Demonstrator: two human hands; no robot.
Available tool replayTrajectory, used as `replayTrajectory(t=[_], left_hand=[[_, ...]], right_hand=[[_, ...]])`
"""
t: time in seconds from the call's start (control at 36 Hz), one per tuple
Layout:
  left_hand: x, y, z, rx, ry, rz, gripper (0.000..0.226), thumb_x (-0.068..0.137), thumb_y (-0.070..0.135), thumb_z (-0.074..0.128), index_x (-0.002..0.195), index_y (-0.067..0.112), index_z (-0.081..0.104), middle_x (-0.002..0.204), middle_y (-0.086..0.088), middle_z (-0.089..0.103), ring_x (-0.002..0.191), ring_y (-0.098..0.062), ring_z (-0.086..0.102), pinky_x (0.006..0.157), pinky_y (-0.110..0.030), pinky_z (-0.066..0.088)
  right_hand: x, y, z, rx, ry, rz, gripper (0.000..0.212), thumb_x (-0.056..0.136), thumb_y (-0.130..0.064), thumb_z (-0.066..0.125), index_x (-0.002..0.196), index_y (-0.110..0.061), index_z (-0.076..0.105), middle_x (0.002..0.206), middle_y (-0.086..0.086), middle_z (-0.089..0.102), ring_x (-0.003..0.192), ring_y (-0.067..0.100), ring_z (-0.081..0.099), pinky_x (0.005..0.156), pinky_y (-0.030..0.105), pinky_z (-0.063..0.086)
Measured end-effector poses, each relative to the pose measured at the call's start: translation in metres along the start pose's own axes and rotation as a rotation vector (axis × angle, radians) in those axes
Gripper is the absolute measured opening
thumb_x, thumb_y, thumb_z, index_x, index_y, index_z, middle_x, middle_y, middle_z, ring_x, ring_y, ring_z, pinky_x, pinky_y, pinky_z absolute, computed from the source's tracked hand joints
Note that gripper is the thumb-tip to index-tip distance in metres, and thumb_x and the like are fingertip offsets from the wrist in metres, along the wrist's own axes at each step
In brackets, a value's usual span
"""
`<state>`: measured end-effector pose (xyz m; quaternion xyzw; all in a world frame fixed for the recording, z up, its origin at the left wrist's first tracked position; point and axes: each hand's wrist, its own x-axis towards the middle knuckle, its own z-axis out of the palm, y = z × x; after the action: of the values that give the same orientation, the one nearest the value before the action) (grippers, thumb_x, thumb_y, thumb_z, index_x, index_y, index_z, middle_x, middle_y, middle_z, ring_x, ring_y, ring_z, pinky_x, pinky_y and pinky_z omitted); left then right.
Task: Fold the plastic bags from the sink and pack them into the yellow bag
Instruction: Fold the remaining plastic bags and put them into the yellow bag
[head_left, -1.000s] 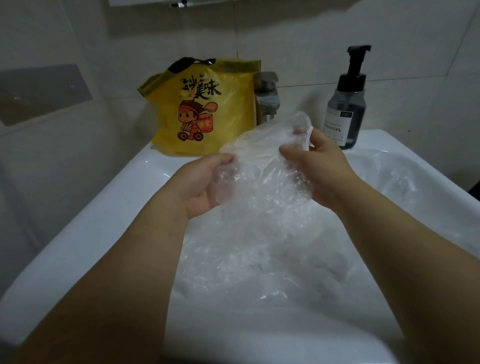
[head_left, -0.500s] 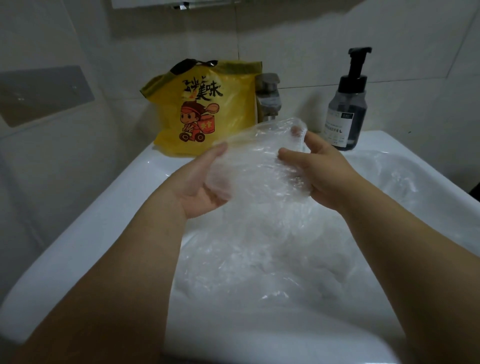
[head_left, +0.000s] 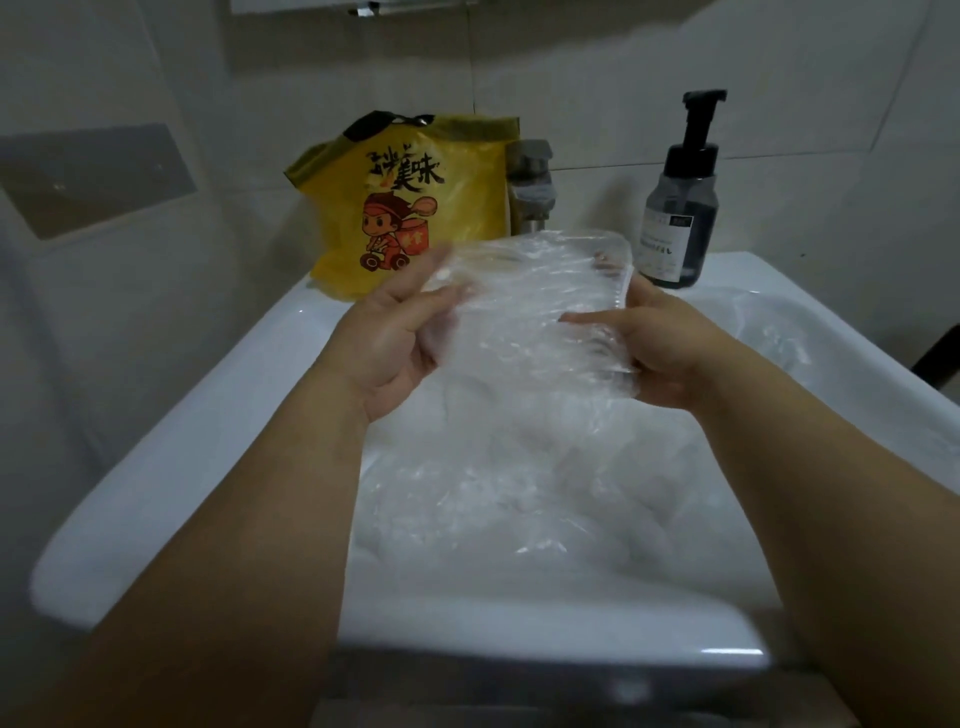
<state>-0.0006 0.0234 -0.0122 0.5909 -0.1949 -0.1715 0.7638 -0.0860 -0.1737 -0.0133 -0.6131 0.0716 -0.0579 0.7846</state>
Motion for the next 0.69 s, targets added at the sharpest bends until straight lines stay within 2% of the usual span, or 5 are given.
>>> replayTrajectory(t=[0.17, 0.36, 0.44, 0.56, 0.69], left_hand=[[-0.008, -0.001, 0.003, 0.077, 0.047, -0.013, 0.032, 0.094, -0.006, 0.048, 0.089, 0.018, 0.07, 0.086, 0.007, 0.072, 0.083, -0.01, 0.06, 0.079, -0.026, 0.047], [-0.011, -0.006, -0.003, 0.219, 0.1, 0.008, 0.038, 0.086, -0.003, 0.064, 0.107, 0.029, 0.064, 0.104, 0.016, 0.066, 0.091, -0.007, 0.059, 0.079, -0.024, 0.045], [-0.013, -0.007, -0.004, 0.335, 0.103, 0.041, 0.053, 0.082, -0.005, 0.068, 0.124, 0.026, 0.059, 0.111, 0.013, 0.064, 0.09, -0.008, 0.061, 0.064, -0.016, 0.049], [-0.014, -0.009, -0.006, 0.562, 0.13, 0.107, 0.064, 0.077, 0.0, 0.076, 0.131, 0.029, 0.056, 0.114, 0.01, 0.063, 0.098, -0.013, 0.058, 0.086, -0.026, 0.051], [-0.015, -0.012, -0.006, 0.775, 0.171, 0.199, 0.064, 0.076, 0.012, 0.08, 0.133, 0.025, 0.056, 0.093, 0.017, 0.055, 0.083, -0.003, 0.051, 0.072, -0.011, 0.04]], right_hand=[[-0.014, -0.001, 0.007, 0.016, 0.181, -0.047, 0.036, 0.083, -0.006, 0.069, 0.113, -0.01, 0.05, 0.096, 0.01, 0.068, 0.084, 0.023, 0.066, 0.078, 0.038, 0.054], [-0.016, -0.003, 0.007, 0.049, 0.15, -0.168, 0.042, 0.095, -0.001, 0.051, 0.119, -0.035, 0.047, 0.09, 0.008, 0.067, 0.06, 0.013, 0.057, 0.057, 0.029, 0.047], [-0.016, -0.001, 0.004, -0.063, 0.003, -0.088, 0.042, 0.094, 0.003, 0.051, 0.122, -0.027, 0.059, 0.107, 0.007, 0.067, 0.075, 0.015, 0.061, 0.069, 0.032, 0.053], [-0.012, 0.003, 0.004, -0.258, 0.075, -0.054, 0.059, 0.084, 0.015, 0.057, 0.135, -0.015, 0.052, 0.136, 0.01, 0.052, 0.113, 0.021, 0.057, 0.083, 0.028, 0.05], [-0.009, 0.004, 0.002, -0.684, 0.215, -0.153, 0.058, 0.084, 0.002, 0.067, 0.137, -0.016, 0.051, 0.128, 0.001, 0.057, 0.091, 0.011, 0.058, 0.065, 0.01, 0.047]])
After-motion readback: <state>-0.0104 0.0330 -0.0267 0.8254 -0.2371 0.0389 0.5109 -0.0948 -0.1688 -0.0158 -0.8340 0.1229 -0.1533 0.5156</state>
